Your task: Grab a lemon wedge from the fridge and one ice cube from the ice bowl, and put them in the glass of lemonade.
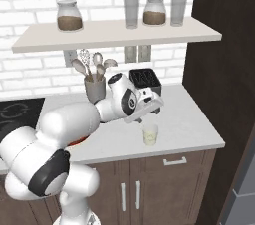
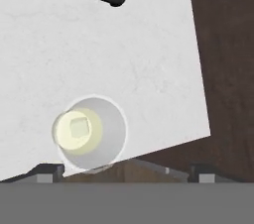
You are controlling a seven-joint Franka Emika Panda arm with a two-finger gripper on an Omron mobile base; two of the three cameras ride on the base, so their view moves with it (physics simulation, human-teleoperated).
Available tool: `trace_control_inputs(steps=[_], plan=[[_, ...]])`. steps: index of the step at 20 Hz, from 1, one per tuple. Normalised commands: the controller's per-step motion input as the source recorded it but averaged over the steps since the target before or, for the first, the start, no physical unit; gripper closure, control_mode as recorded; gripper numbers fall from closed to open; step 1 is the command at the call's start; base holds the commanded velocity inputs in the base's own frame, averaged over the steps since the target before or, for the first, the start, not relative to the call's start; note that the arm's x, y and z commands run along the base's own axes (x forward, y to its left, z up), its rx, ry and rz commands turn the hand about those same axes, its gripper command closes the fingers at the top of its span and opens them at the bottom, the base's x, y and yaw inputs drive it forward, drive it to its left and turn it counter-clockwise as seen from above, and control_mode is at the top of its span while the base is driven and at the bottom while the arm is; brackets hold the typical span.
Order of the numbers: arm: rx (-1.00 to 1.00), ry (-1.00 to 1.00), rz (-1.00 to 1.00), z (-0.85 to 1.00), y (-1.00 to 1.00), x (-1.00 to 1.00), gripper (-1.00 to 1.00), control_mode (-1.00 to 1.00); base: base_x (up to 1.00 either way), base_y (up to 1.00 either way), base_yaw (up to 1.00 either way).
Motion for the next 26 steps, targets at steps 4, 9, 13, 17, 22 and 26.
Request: trace_control_inputs(steps=[4,9,13,17,22,26], plan=[[0.40,-0.32,-0.09,0.37,0.12,-0.72,-1.00,-1.00,0.00,0.00,0.00],[0.41,-0.26,-0.14,0.24,0.58,-0.65,-1.00,-1.00,0.00,0.00,0.00],[0.25,-0.02,-0.04,0.31,0.97,-0.42,-1.00,-1.00,0.00,0.00,0.00],[0.07,0.06,0.00,0.18,0.80,-0.37,-1.00,-1.00,0.00,0.00,0.00],[0.00,0.00,-0.01,-0.03,0.48,-0.42,-1.00,-1.00,0.00,0.00,0.00],[0.02,-0.01,-0.11,-0.01,0.27,-0.36,-1.00,-1.00,0.00,0.00,0.00]])
